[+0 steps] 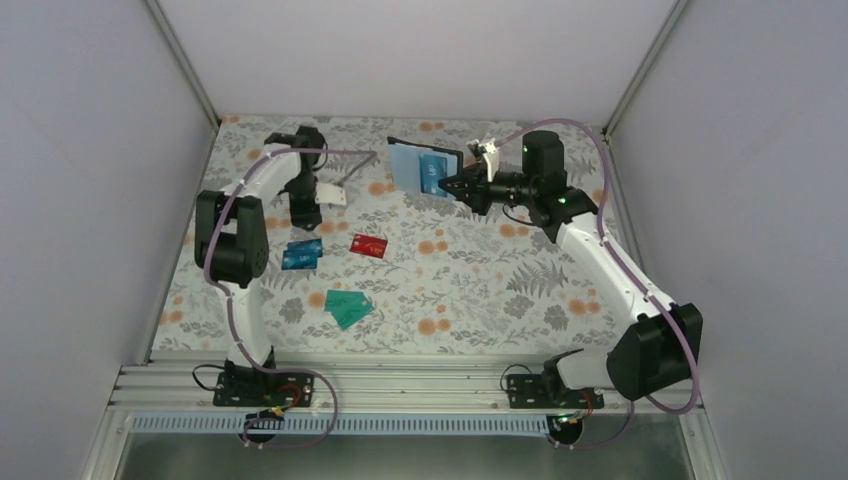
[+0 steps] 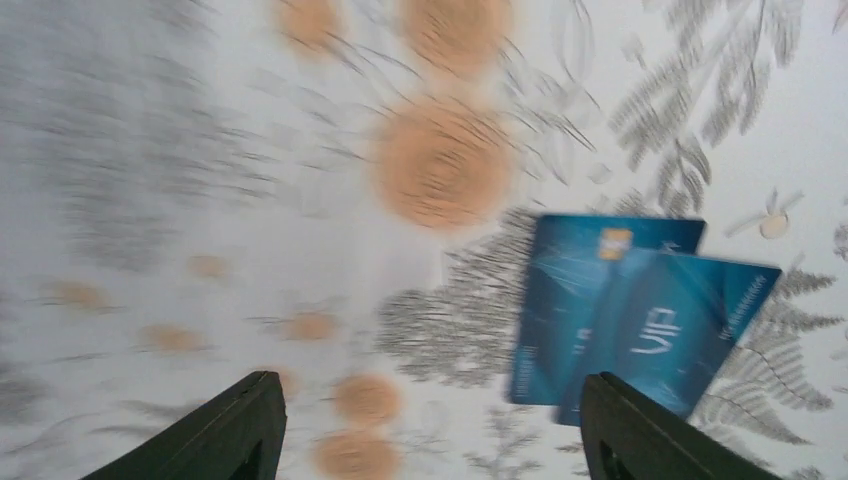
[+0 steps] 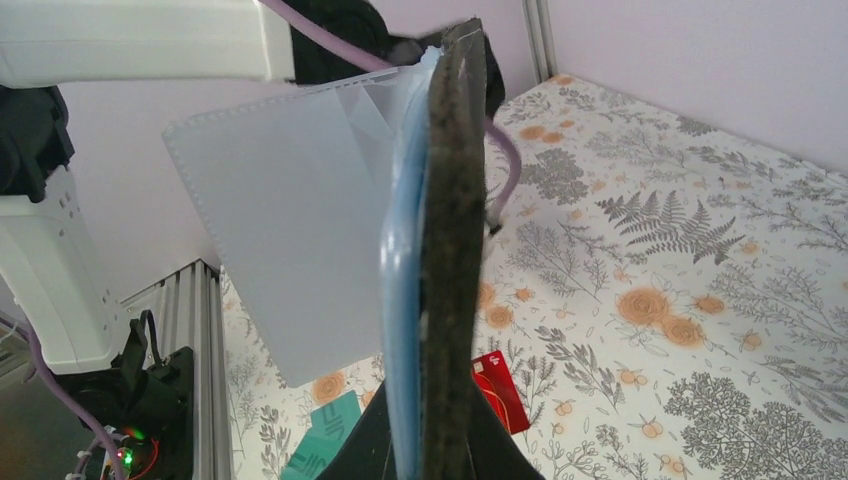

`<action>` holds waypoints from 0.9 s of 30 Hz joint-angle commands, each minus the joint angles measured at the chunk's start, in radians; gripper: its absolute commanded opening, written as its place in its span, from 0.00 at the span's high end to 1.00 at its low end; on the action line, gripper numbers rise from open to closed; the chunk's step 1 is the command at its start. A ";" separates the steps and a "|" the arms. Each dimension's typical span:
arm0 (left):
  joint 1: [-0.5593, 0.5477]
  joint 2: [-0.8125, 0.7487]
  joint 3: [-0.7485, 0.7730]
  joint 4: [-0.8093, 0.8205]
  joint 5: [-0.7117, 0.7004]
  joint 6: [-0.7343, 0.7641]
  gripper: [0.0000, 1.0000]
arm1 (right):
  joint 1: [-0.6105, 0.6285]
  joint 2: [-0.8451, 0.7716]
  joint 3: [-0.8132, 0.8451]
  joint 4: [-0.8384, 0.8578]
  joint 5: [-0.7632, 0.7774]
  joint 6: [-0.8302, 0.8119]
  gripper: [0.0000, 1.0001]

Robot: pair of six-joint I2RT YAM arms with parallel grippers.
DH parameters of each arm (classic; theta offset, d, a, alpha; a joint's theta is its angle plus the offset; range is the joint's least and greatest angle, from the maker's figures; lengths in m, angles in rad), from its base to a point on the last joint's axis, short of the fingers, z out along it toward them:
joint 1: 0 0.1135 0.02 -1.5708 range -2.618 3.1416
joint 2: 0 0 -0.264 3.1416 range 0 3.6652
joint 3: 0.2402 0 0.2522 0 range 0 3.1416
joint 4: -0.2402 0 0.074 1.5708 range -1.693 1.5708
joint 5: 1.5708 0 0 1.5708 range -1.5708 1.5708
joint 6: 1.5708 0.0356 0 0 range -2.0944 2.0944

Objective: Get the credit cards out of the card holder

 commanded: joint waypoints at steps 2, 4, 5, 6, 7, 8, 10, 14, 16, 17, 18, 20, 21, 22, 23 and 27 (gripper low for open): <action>0.026 -0.158 0.141 0.027 0.222 -0.035 0.17 | -0.003 -0.046 -0.009 0.009 0.000 0.005 0.96; 0.048 -0.225 0.152 0.028 0.338 -0.062 0.10 | -0.004 -0.046 -0.006 0.004 -0.002 0.009 0.96; 0.057 -0.262 0.152 0.028 0.389 -0.079 0.09 | -0.003 -0.045 -0.003 0.002 0.005 0.012 0.96; 0.065 -0.295 0.152 0.029 0.438 -0.101 0.08 | -0.004 -0.044 -0.001 0.003 0.017 0.020 0.96; 0.073 -0.333 0.153 0.029 0.494 -0.128 0.08 | -0.003 -0.041 -0.002 0.007 0.037 0.035 0.96; 0.078 -0.370 0.160 0.028 0.553 -0.154 0.08 | -0.002 -0.036 0.001 0.012 0.064 0.069 0.96; 0.079 -0.436 0.190 0.007 0.698 -0.200 0.09 | 0.005 -0.024 0.009 0.027 0.159 0.146 0.96; 0.054 -0.519 0.236 -0.079 1.065 -0.240 0.15 | 0.059 0.010 0.034 0.028 0.444 0.295 0.96; -0.013 -0.526 0.231 -0.089 1.163 -0.294 0.19 | 0.096 0.017 0.036 0.032 0.568 0.328 0.96; -0.050 -0.518 0.222 -0.068 1.172 -0.379 0.22 | 0.118 0.017 0.039 0.031 0.610 0.333 0.96; -0.086 -0.505 0.211 -0.038 1.173 -0.446 0.26 | 0.140 0.017 0.041 0.027 0.647 0.337 0.96; -0.127 -0.470 0.193 0.019 1.214 -0.538 0.31 | 0.182 0.008 0.043 0.022 0.705 0.341 0.96; -0.134 -0.451 0.181 0.032 1.258 -0.550 0.34 | 0.200 0.002 0.043 0.019 0.723 0.341 0.96; -0.141 -0.435 0.166 0.049 1.292 -0.561 0.35 | 0.215 -0.001 0.044 0.018 0.728 0.341 0.96; -0.150 -0.418 0.149 0.084 1.301 -0.589 0.38 | 0.228 -0.001 0.045 0.014 0.731 0.341 0.96; -0.168 -0.383 0.089 0.243 1.285 -0.728 0.49 | 0.258 0.006 0.040 0.024 0.667 0.323 0.96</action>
